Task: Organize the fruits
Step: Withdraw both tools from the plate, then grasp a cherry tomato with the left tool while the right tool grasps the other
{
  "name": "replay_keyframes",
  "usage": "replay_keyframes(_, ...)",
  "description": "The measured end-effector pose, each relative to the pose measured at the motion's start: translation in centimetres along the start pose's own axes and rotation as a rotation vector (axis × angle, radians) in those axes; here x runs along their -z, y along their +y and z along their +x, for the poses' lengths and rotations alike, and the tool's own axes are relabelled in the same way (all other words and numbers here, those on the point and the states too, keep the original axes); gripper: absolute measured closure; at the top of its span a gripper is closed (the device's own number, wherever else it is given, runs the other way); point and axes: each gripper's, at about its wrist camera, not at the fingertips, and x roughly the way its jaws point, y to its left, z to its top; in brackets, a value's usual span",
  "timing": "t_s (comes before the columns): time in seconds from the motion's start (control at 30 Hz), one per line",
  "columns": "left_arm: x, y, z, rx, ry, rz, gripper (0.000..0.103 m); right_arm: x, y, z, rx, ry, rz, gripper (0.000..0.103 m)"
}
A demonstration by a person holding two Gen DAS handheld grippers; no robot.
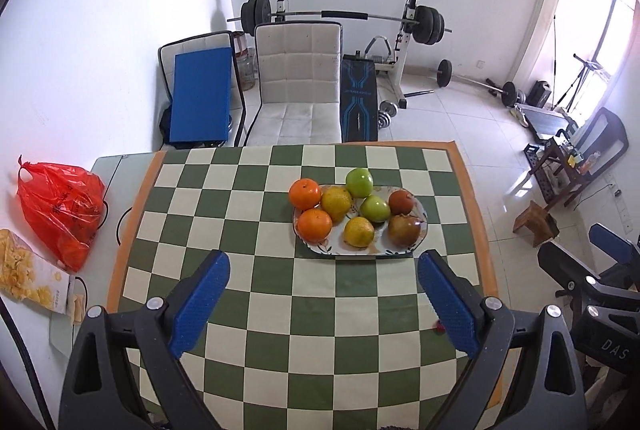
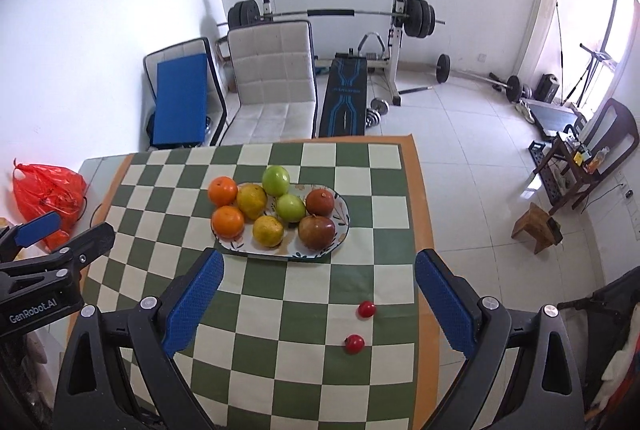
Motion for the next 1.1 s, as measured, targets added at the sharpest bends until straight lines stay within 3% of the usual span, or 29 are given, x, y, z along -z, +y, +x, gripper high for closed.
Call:
replay_keyframes(0.27,0.5,0.0,-2.2,0.017,-0.017,-0.012,0.007,0.3,0.1,-5.8,0.001,-0.067,0.009,0.005)
replay_keyframes(0.6,0.9,0.0,-3.0,0.017,-0.028,-0.012,0.007,0.9,0.6,-7.7,-0.014,-0.059,0.015,0.005)
replay_keyframes(0.87,1.0,-0.8,-2.0,0.033,0.002,-0.002,0.007,1.2,0.4,-6.7,-0.049,-0.04,0.032,0.005)
replay_keyframes(0.97,0.9,-1.6,0.0,0.024,0.034,0.023,0.0,1.3,-0.5,-5.2,-0.066,-0.027,0.055,0.005)
replay_keyframes(1.1,1.4,-3.3,4.6,-0.029,0.106,0.074,0.0,2.1,-3.5,-0.8,-0.061,0.041,0.12,0.005)
